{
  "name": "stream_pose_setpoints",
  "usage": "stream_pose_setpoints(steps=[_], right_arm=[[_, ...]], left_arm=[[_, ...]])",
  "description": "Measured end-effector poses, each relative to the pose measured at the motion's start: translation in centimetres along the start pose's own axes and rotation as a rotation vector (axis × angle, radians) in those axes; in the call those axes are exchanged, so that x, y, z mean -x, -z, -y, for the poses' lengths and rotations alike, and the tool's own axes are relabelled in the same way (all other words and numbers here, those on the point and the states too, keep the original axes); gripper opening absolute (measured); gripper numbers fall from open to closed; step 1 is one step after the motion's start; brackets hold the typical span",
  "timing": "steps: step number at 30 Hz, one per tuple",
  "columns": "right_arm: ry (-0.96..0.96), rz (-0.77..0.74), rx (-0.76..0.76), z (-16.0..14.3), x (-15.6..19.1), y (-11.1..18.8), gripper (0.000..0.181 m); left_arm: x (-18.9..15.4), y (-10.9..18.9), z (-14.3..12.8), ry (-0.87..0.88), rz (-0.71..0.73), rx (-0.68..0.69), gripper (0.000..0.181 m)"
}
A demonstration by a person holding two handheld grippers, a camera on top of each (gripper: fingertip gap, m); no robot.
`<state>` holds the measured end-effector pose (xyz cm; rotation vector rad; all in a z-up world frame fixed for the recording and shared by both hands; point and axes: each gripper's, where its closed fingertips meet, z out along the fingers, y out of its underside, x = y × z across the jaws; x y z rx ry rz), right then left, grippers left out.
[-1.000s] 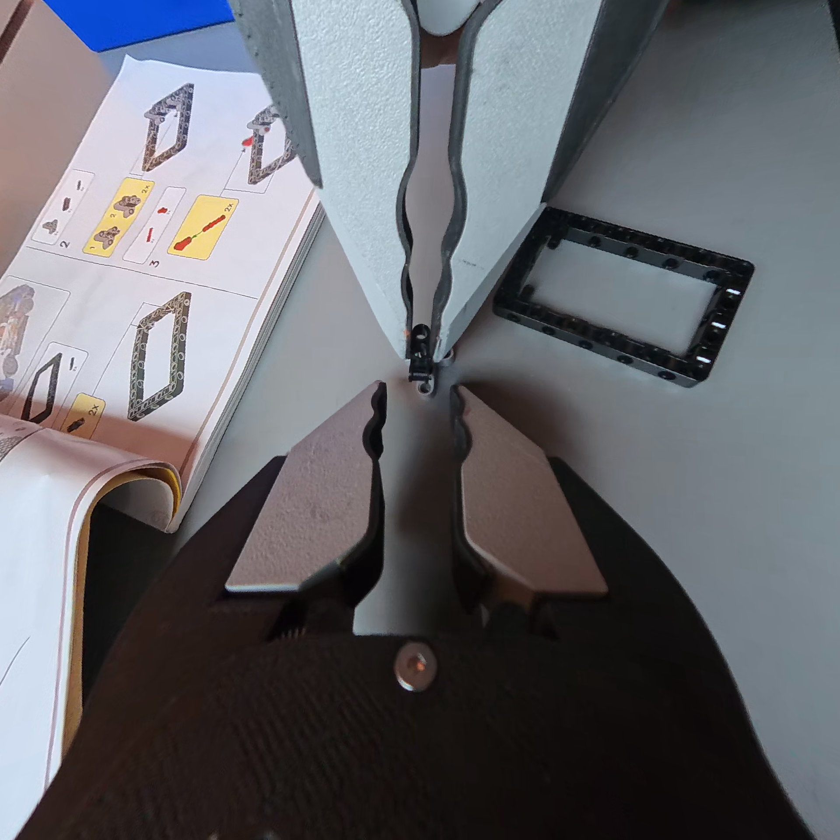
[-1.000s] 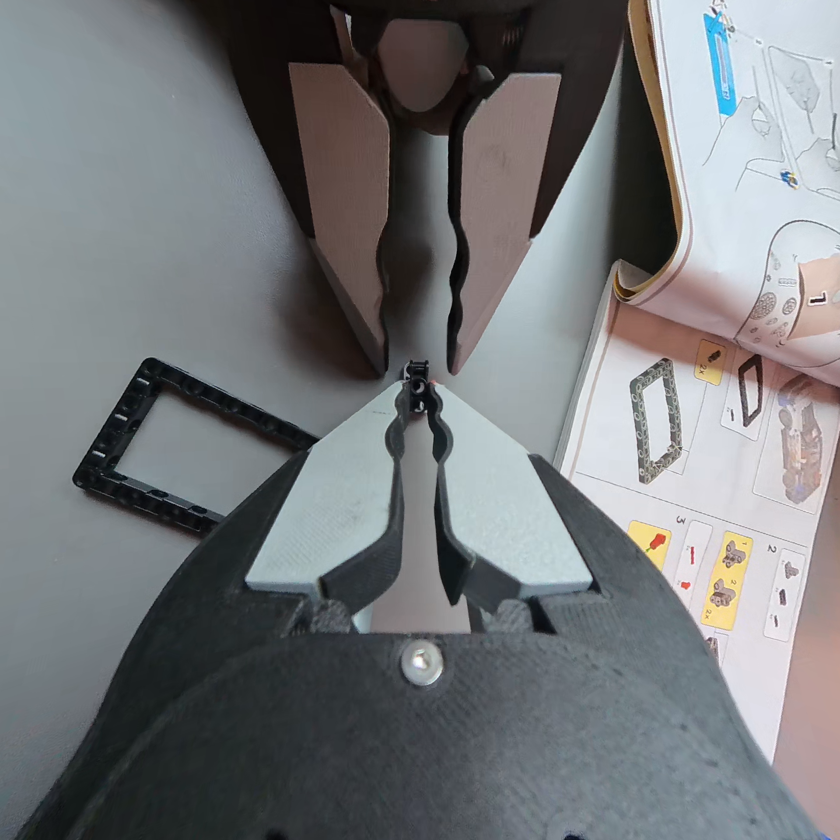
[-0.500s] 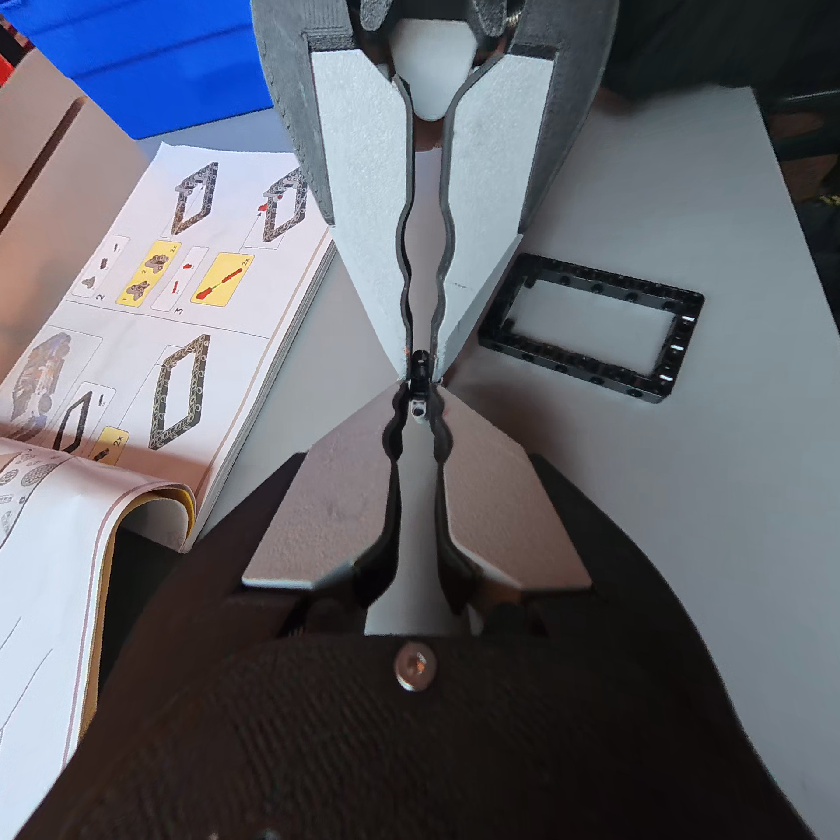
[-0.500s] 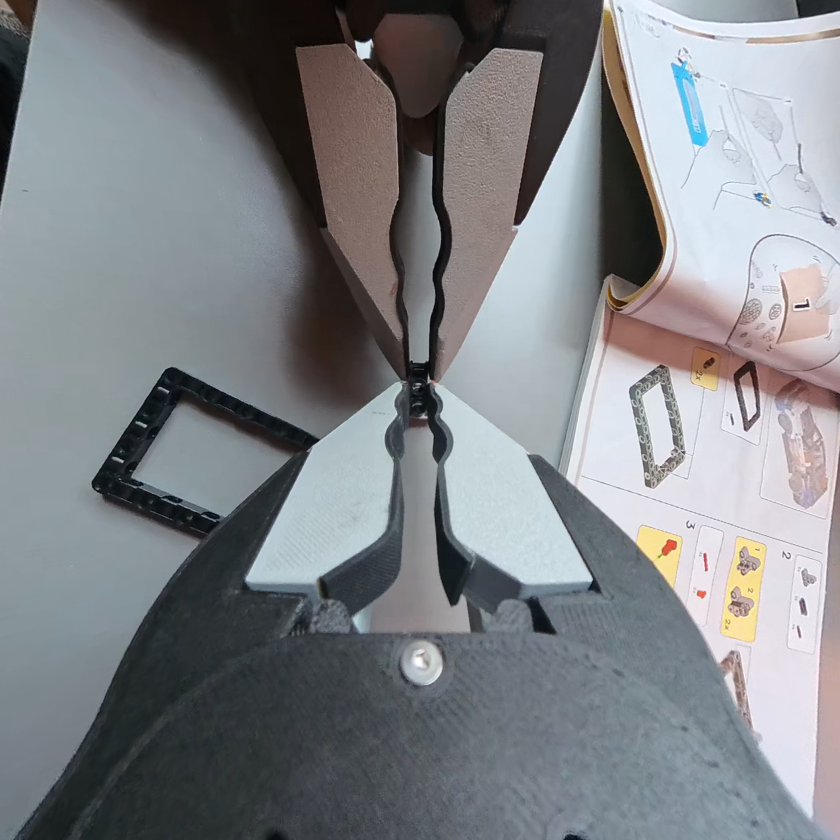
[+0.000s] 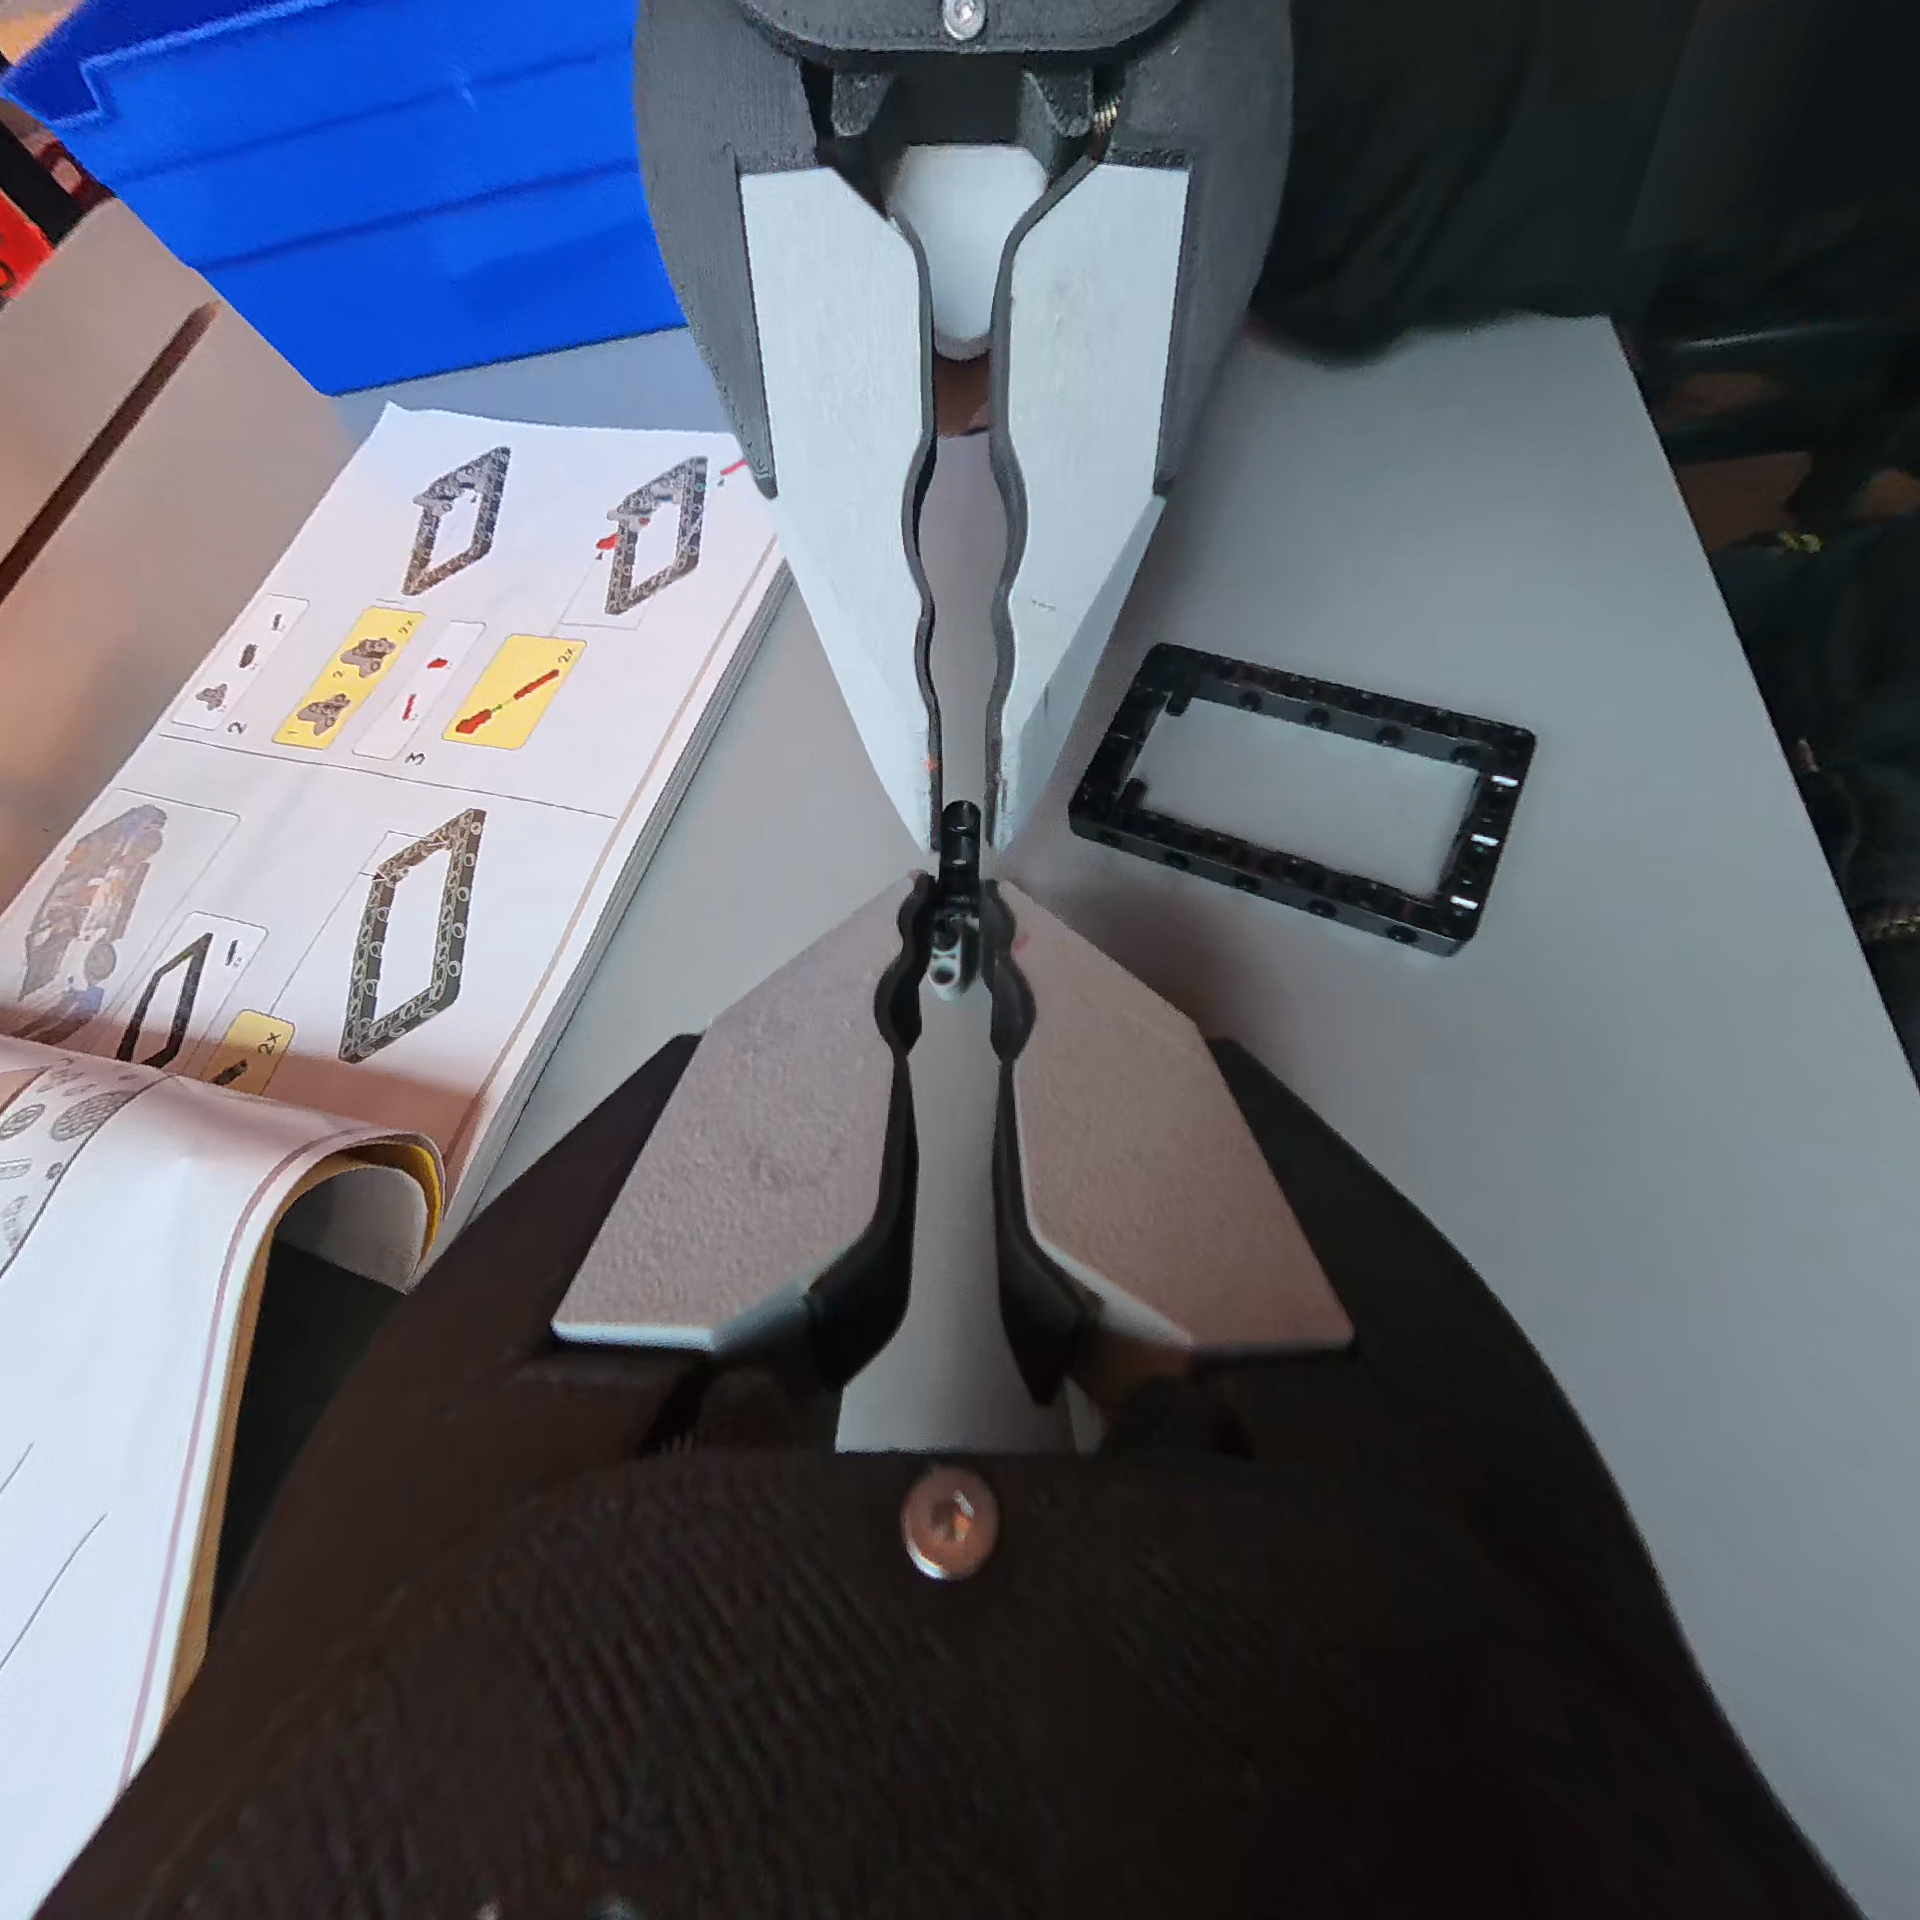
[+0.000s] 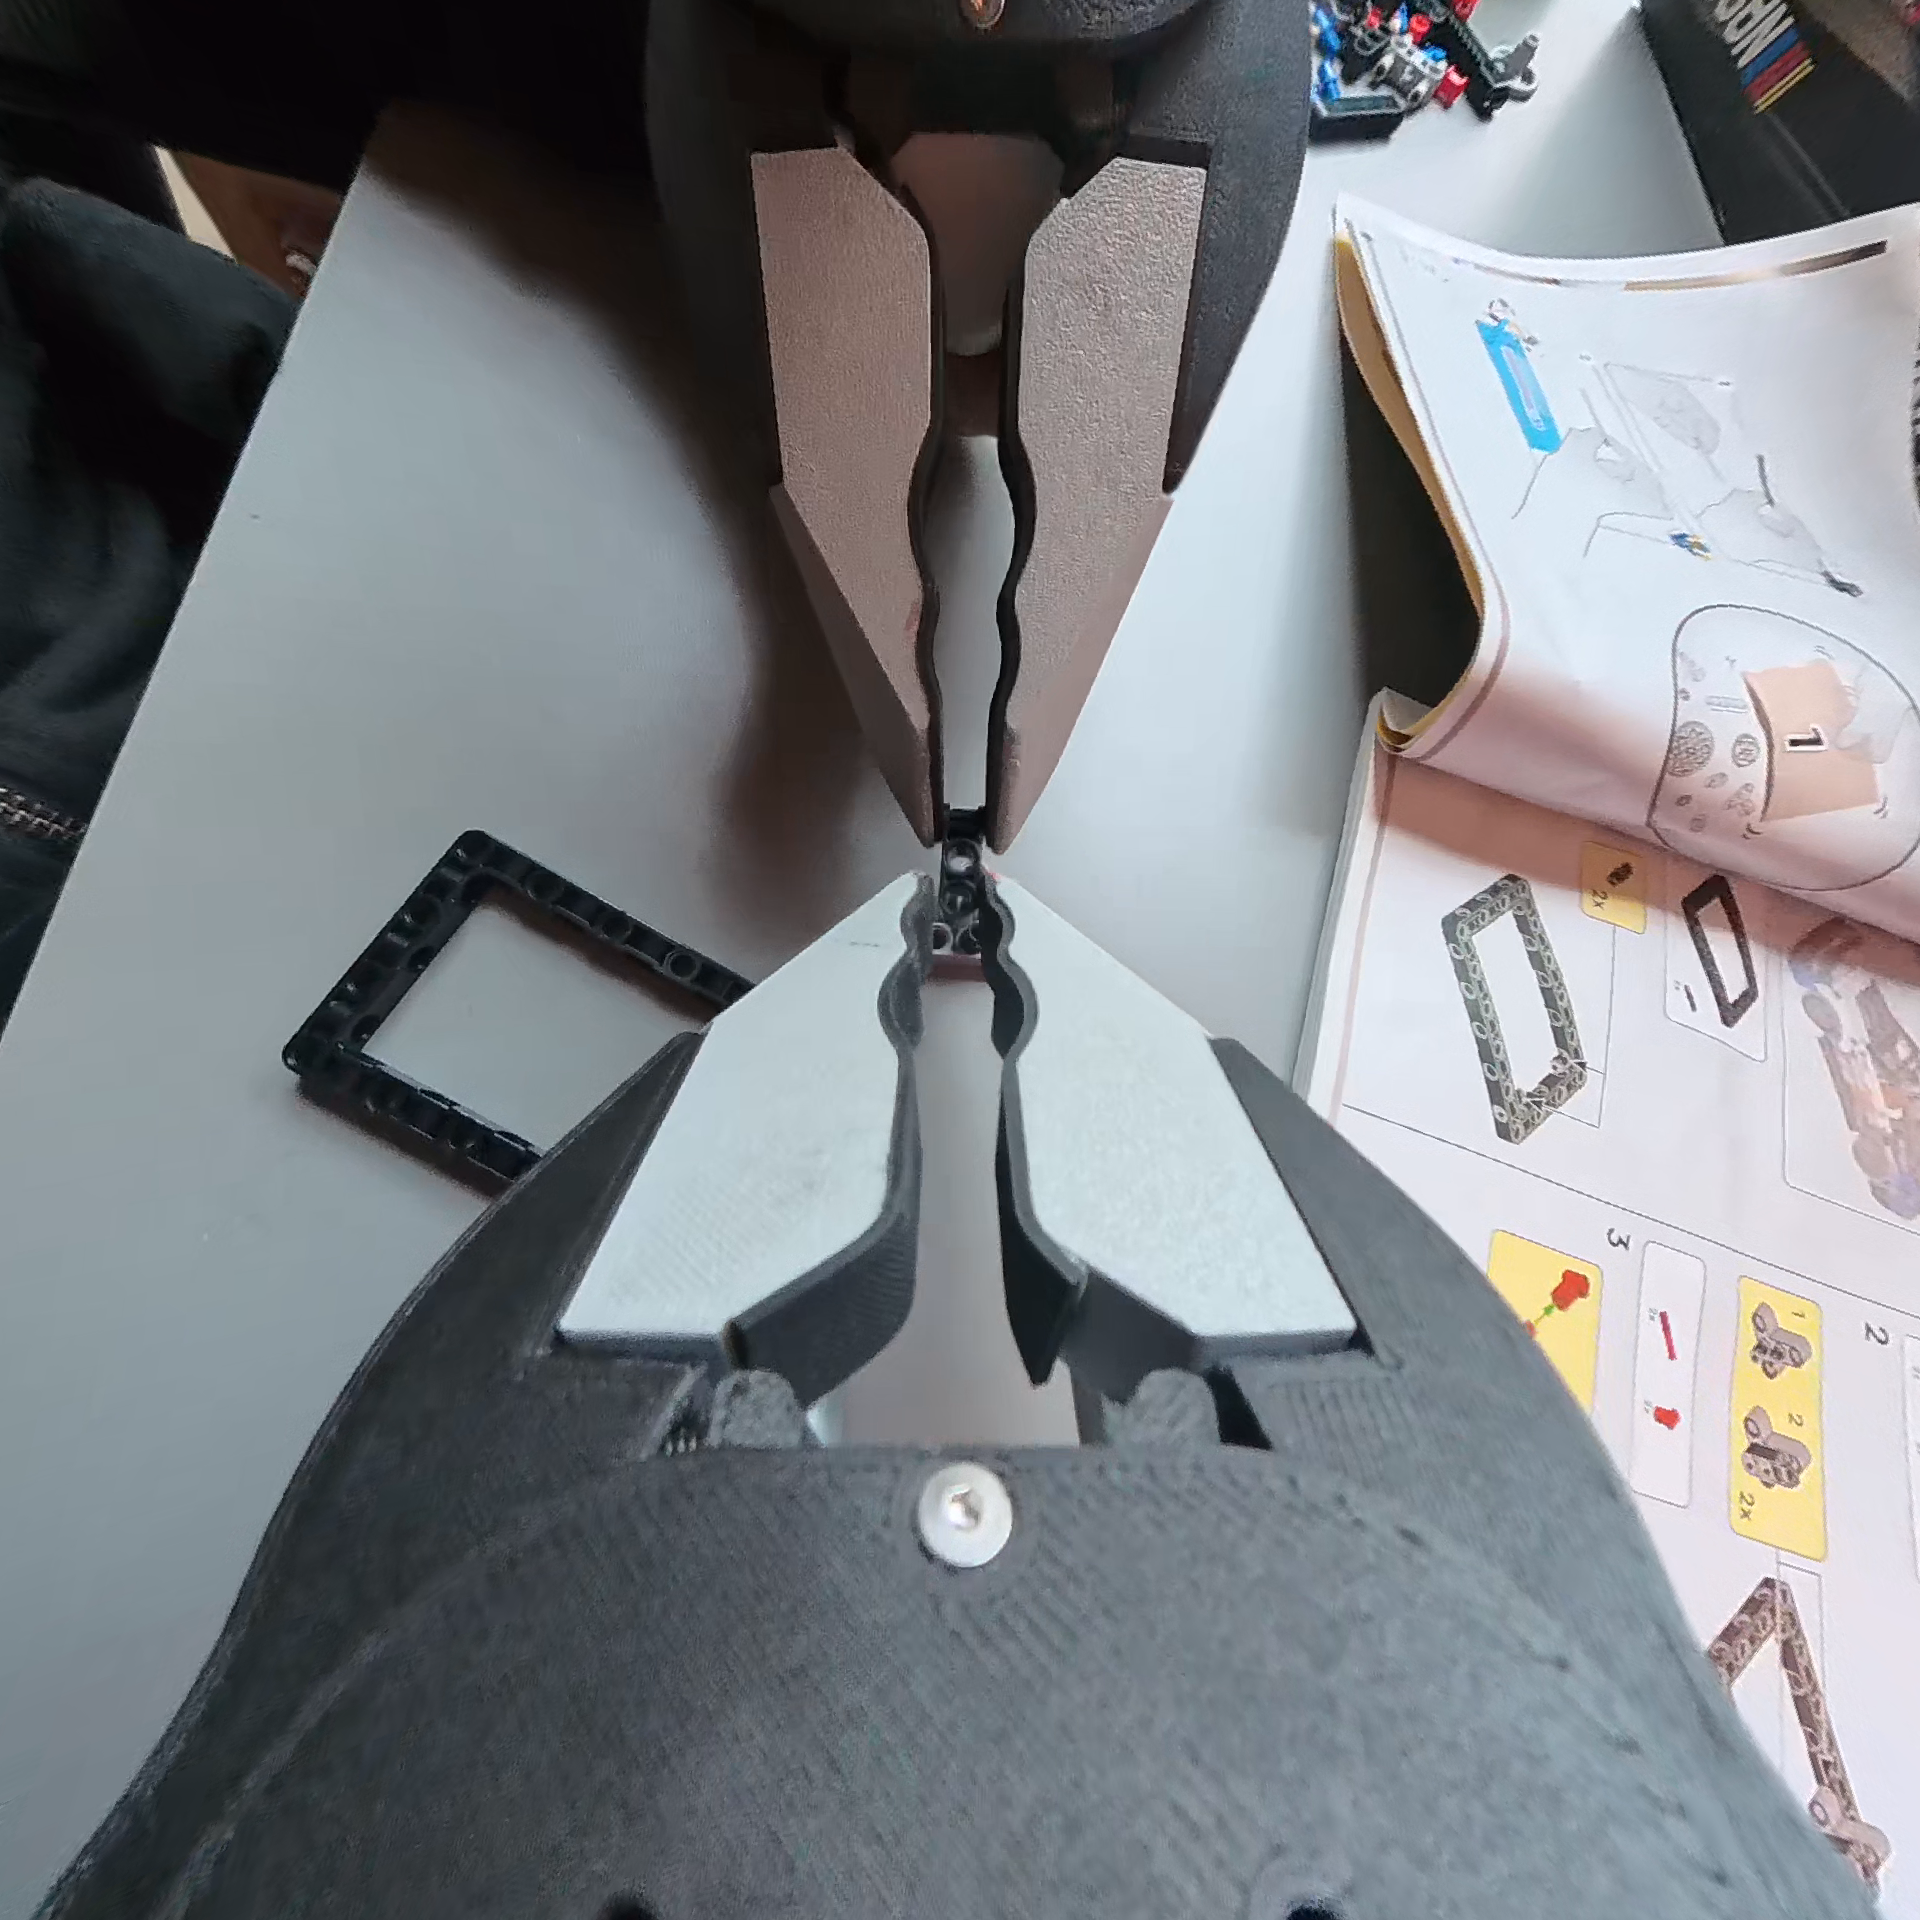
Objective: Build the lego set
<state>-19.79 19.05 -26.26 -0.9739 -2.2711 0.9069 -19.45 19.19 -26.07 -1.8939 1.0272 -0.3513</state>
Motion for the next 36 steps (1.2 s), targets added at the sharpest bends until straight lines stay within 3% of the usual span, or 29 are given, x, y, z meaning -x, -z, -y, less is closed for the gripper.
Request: stream_pose_setpoints(steps=[12, 36], right_arm=[[-0.037, -0.002, -0.062, 0.2, -0.7, 1.0, 0.003], [-0.083, 0.028, 0.01, -1.2, -0.5, -0.3, 0.002]], left_arm=[[0.6, 0.5, 0.9, 0.045, 0.029, -0.06, 0.005], [0.5, -0.5, -1.0, 0.129, -0.008, 0.04, 0.006]])
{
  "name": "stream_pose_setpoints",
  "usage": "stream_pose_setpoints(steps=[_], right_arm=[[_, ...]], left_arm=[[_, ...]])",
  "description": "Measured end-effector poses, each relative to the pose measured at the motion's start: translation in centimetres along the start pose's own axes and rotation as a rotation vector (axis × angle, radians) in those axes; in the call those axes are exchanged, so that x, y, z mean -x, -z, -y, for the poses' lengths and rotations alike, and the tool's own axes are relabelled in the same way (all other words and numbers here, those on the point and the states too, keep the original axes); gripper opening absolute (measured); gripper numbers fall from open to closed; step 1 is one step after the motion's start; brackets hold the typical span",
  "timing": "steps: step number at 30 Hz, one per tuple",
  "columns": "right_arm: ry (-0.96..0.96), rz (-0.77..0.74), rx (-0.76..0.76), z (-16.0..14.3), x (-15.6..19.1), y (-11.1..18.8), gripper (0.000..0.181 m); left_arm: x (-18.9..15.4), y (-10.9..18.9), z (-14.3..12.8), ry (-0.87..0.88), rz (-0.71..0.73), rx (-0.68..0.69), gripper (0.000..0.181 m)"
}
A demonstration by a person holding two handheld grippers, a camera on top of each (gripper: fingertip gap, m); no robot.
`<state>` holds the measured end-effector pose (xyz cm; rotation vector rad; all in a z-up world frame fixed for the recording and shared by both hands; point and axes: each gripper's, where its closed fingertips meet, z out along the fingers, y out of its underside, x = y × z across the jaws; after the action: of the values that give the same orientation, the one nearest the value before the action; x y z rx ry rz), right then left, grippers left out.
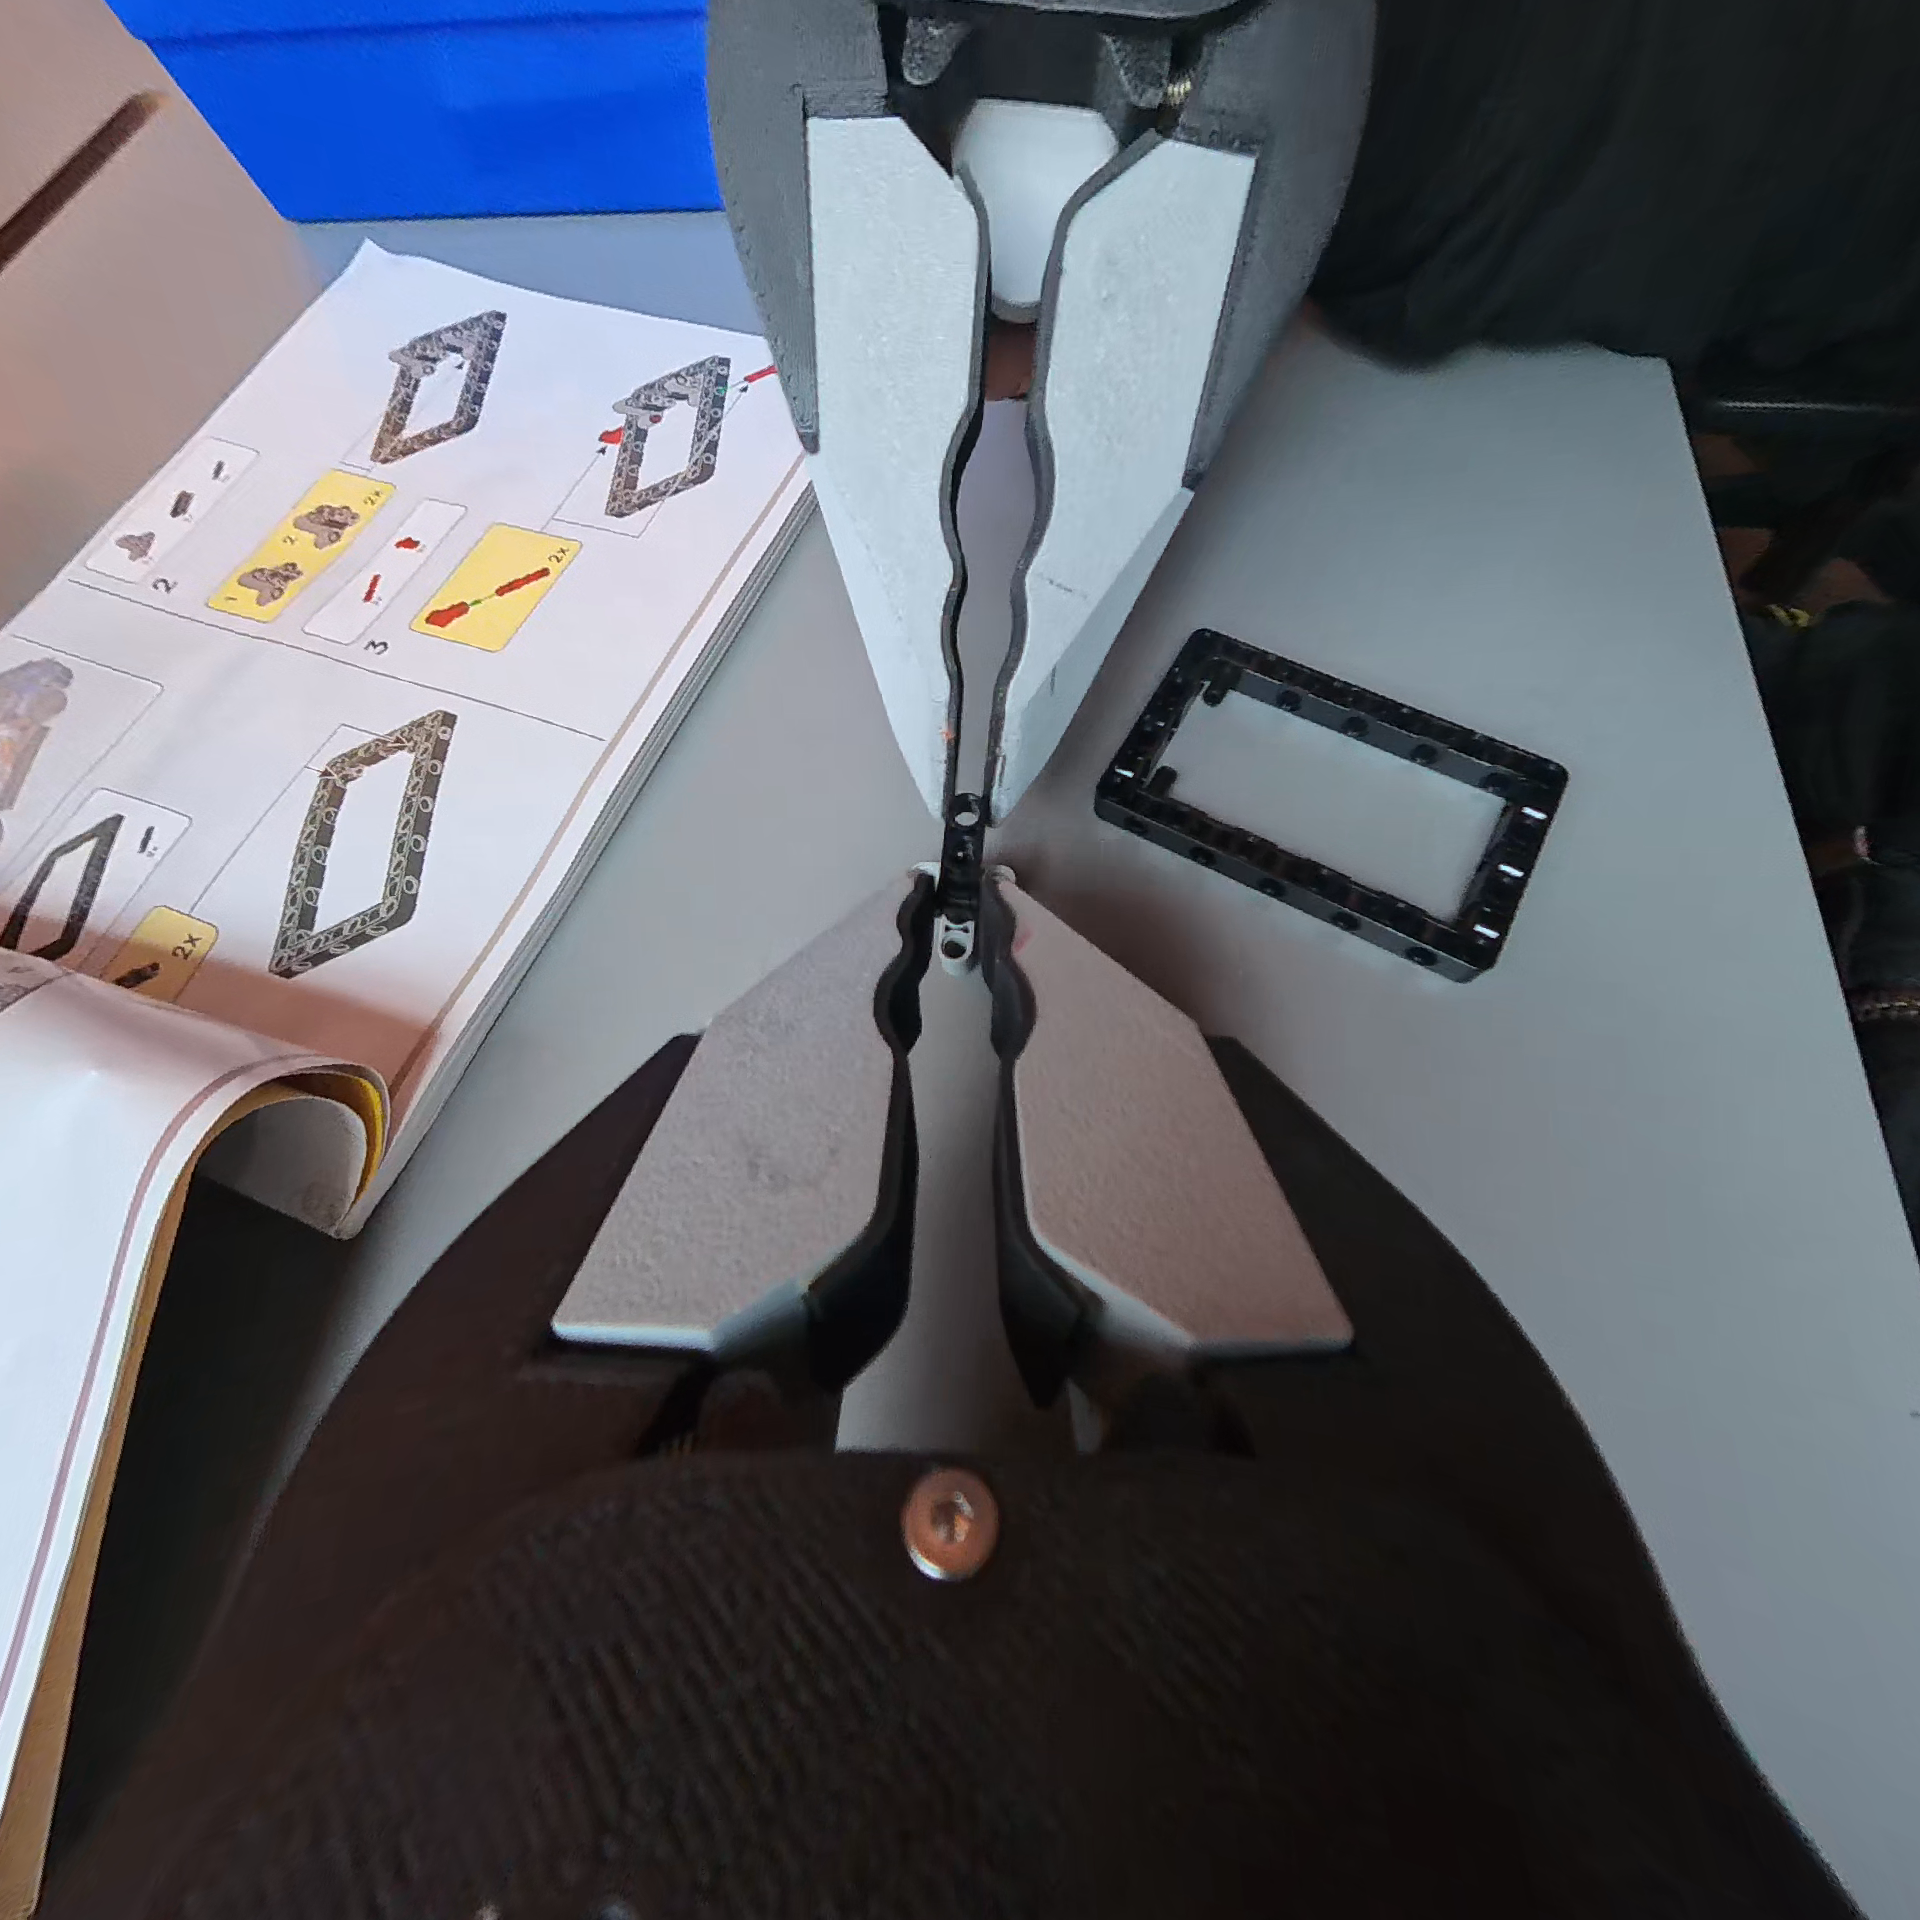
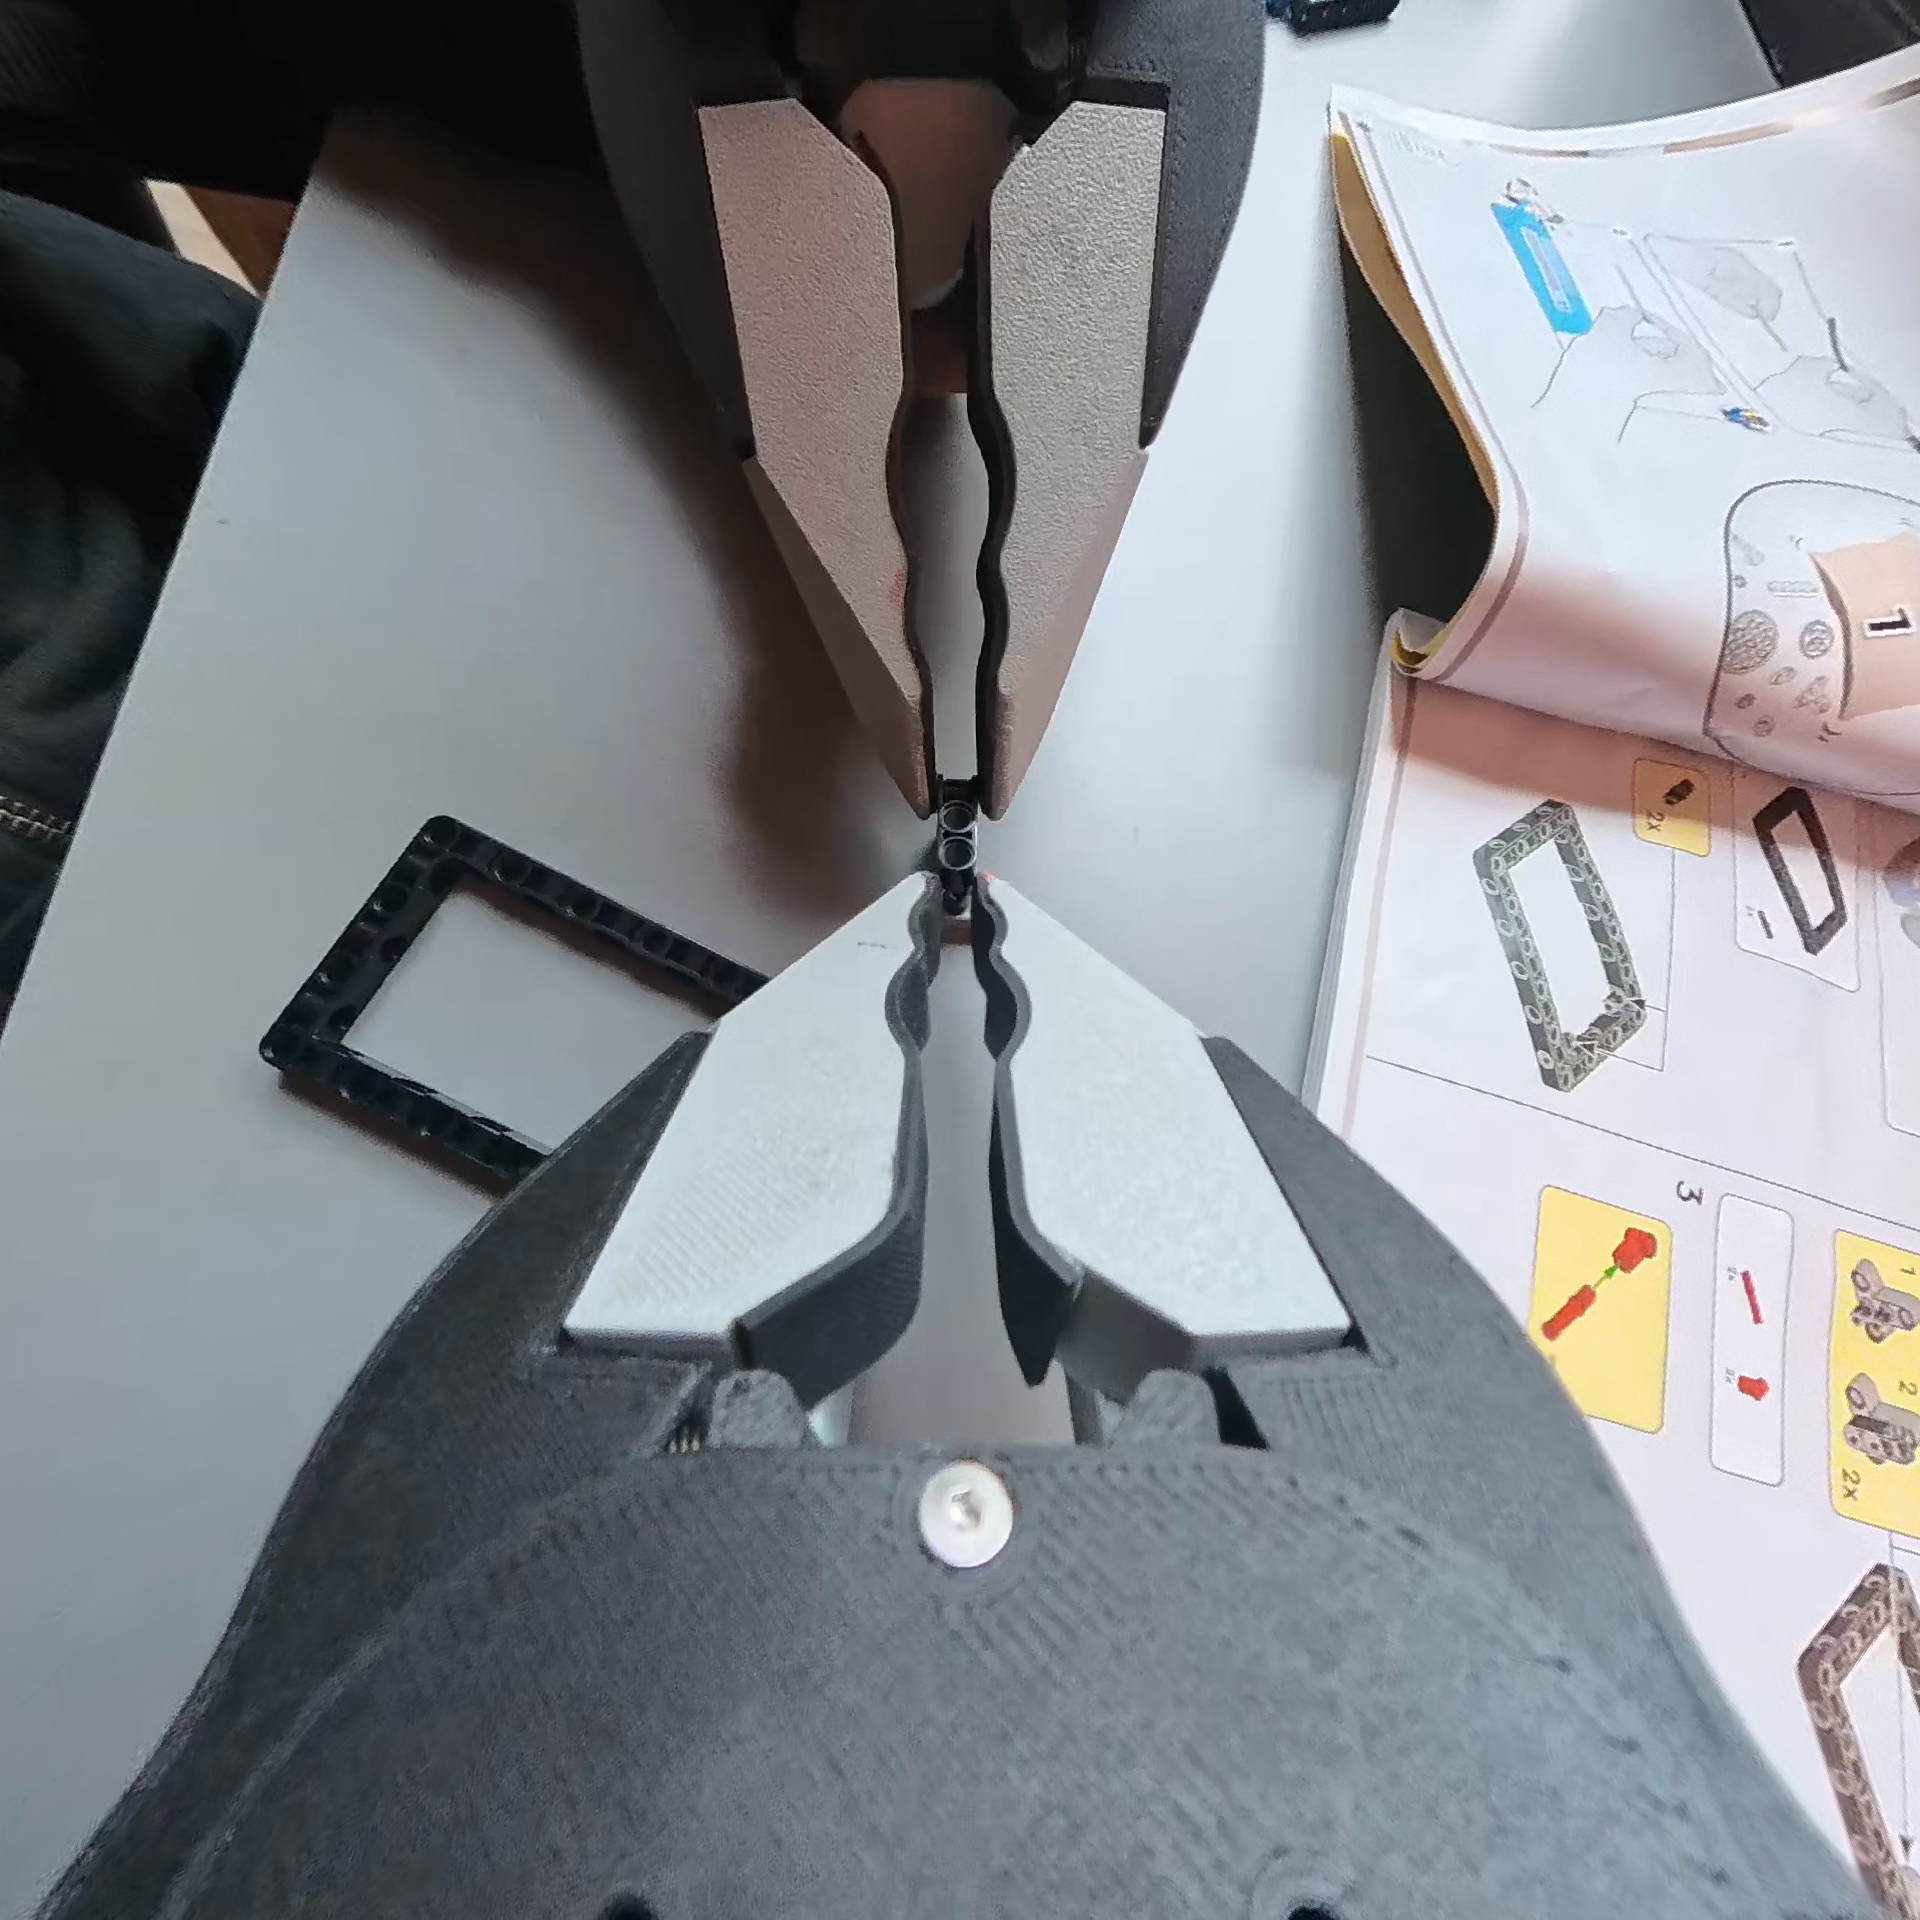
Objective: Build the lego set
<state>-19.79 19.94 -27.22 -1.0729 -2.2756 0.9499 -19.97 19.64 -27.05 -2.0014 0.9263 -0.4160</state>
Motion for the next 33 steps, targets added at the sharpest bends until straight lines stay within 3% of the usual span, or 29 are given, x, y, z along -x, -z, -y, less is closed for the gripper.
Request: stream_pose_setpoints(steps=[6, 33], right_arm=[[0.032, -0.015, -0.019, 0.4, 0.1, -0.1, 0.009], [-0.001, -0.001, 0.001, -0.3, -0.1, -1.0, 0.004]], left_arm=[[0.1, 0.1, 0.1, -0.021, 0.019, -0.002, 0.006], [0.1, -0.5, -0.9, -0.074, 0.062, 0.08, 0.006]])
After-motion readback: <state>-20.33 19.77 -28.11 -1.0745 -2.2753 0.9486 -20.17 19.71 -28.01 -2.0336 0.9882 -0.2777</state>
